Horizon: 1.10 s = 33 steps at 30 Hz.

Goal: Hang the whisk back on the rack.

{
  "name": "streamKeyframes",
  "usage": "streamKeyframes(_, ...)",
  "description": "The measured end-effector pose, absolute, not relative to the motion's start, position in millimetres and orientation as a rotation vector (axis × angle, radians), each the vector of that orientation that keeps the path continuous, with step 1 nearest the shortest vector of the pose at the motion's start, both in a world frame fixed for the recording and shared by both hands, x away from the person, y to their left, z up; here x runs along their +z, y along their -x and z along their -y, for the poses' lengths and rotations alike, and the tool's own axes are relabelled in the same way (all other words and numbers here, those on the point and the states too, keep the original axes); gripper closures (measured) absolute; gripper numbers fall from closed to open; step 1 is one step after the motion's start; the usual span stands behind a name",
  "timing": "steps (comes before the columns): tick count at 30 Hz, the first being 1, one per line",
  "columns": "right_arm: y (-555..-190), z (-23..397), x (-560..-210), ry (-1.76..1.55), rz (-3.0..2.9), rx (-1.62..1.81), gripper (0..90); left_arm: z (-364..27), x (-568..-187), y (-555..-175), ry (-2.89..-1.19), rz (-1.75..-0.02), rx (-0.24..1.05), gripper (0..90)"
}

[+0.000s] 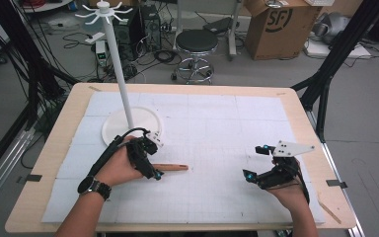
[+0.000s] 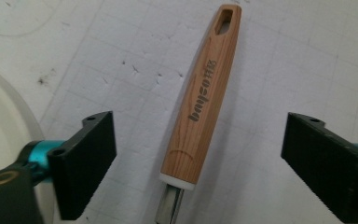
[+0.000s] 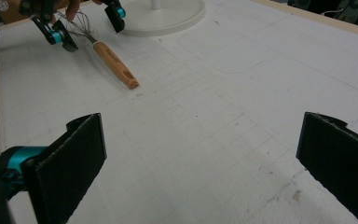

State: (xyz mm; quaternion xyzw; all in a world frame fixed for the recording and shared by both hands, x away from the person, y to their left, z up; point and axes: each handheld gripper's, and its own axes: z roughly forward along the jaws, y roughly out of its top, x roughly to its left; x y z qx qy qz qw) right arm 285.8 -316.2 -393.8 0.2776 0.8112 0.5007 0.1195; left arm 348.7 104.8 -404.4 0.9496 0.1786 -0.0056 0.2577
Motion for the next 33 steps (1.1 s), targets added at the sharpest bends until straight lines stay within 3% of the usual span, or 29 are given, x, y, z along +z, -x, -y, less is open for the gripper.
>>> streamKeyframes(10,-286.2,310.9,-395.4,-0.787,-2.395,1.434,0.3,-103.9,-410.3,-349.6,-2.662,-0.508,-0.02,41.3)
streamKeyframes(14,-286.3,311.0,-395.4,-0.789,-2.392,1.436,0.3,-103.6,-412.3,-350.4,-2.687,-0.523,-0.014,48.3)
streamKeyframes(23,-286.7,310.4,-395.8,-0.793,-2.395,1.428,0.4,-101.6,-413.4,-349.6,-2.711,-0.524,-0.009,59.0)
streamKeyframes(33,-286.5,309.4,-395.9,-0.791,-2.397,1.427,0.4,-97.1,-413.2,-344.7,-2.745,-0.48,0.015,62.6)
